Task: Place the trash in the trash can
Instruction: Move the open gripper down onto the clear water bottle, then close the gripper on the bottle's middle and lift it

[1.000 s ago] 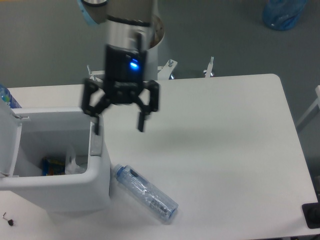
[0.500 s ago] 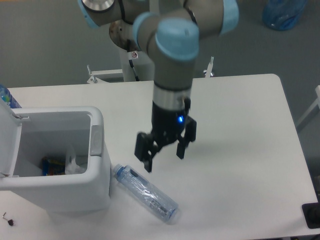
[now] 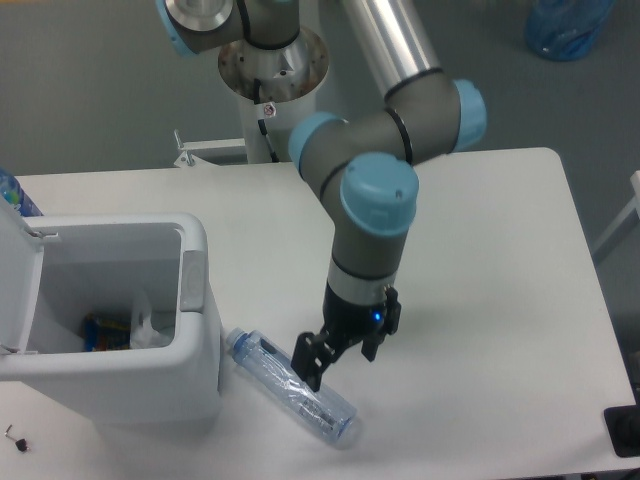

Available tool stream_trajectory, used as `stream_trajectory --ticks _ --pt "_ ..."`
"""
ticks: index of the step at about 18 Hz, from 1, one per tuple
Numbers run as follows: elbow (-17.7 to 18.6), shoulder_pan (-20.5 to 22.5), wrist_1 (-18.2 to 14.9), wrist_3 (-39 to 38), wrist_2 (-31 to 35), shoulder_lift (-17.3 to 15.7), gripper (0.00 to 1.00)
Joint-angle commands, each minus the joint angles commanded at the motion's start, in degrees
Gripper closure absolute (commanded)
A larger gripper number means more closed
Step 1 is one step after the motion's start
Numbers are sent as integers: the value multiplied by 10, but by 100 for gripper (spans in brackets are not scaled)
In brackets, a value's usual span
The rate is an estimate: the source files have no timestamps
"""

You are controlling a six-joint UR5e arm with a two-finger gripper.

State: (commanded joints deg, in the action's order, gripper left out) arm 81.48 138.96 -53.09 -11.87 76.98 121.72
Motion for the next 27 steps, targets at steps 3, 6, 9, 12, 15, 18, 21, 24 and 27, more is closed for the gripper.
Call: stream_trajectory --ticks 3,6,9,12,15,18,21,24,27 --pt "3 -2 1 1 12 20 0" --pt "-3 -3 1 -1 24 30 0" --pt "-11 -7 0 -1 26 43 0" --pt "-16 -15 0 -1 28 57 0" --pt "-25 -17 0 -1 27 67 0" --pt "-35 -21 0 -1 33 84 0" --pt "-40 -25 1 -4 48 91 0" --pt "-40 -25 0 -4 49 98 0" --pt "-40 -25 1 -4 55 104 0"
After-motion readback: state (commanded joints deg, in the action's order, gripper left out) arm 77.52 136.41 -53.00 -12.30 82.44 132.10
